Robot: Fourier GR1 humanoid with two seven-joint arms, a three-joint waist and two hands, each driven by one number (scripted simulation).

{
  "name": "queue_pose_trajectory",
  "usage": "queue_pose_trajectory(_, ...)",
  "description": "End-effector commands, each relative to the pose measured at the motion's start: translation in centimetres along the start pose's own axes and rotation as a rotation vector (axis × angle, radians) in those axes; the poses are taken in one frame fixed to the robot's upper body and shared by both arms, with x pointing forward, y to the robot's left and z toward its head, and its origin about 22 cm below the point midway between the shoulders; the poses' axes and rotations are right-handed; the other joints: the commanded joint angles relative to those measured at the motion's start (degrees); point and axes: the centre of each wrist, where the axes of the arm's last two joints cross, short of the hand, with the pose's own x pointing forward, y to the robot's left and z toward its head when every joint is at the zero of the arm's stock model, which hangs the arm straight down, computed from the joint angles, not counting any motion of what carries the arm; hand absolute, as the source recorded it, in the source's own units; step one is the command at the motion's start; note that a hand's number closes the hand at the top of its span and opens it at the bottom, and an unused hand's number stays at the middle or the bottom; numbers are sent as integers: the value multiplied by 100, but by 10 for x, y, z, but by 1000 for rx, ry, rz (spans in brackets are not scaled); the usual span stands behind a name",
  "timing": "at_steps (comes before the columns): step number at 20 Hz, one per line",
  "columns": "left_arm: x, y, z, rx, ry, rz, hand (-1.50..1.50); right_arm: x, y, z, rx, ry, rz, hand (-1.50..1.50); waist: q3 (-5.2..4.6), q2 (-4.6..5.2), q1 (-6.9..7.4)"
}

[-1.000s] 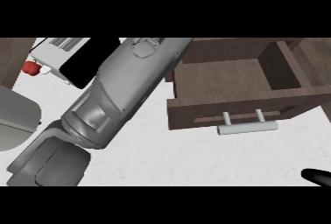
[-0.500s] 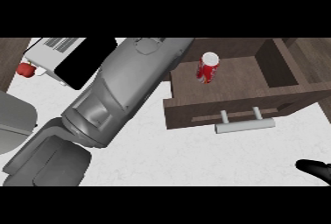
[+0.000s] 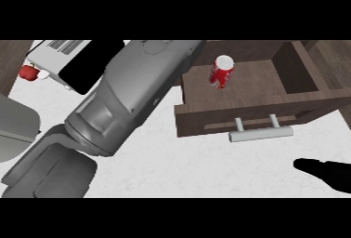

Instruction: Pick up the can, place it into the drawer and close the drawer

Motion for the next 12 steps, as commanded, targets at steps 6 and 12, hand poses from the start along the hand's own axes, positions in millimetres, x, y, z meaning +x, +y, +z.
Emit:
queue_pose_trajectory(6, 14, -5, 3, 3, -17, 77, -150, -11, 28, -35, 89, -58, 326, -150, -5, -40, 212)
queue_pose_trajectory(12, 14, -4, 0, -4, -29, 30, -150, -45, 67, -57, 151, -61, 464, -150, -3, -39, 393)
